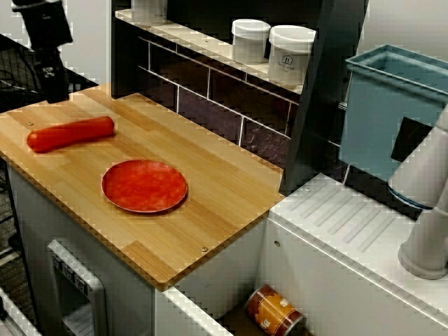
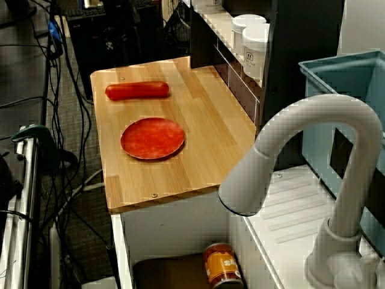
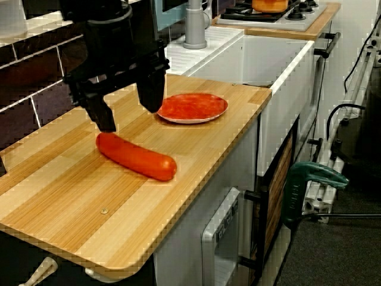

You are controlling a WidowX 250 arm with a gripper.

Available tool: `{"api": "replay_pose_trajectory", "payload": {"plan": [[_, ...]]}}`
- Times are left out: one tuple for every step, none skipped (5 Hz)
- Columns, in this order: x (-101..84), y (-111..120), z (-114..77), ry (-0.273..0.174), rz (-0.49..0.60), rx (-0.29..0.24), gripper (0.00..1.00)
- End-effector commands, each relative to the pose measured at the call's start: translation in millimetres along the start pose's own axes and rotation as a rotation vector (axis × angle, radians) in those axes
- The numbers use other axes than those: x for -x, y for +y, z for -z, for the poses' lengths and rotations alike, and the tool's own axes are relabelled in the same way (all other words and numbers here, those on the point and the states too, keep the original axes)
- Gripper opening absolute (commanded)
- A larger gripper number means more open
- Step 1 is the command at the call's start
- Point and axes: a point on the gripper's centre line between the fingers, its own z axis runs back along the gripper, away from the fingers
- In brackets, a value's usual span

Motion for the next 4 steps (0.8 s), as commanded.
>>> {"api": "replay_pose_trajectory", "payload": {"plan": [[9.9,-10,8.2,0.049,-0.037,-0.086,1.0],[17.5,-3,16.4,0.057,-0.045,-0.088,1.0],[27.6,-3,17.5,0.002,-0.027,-0.089,1.0],[31.1,-6,25.3,0.004,-0.031,-0.111,1.0]]}}
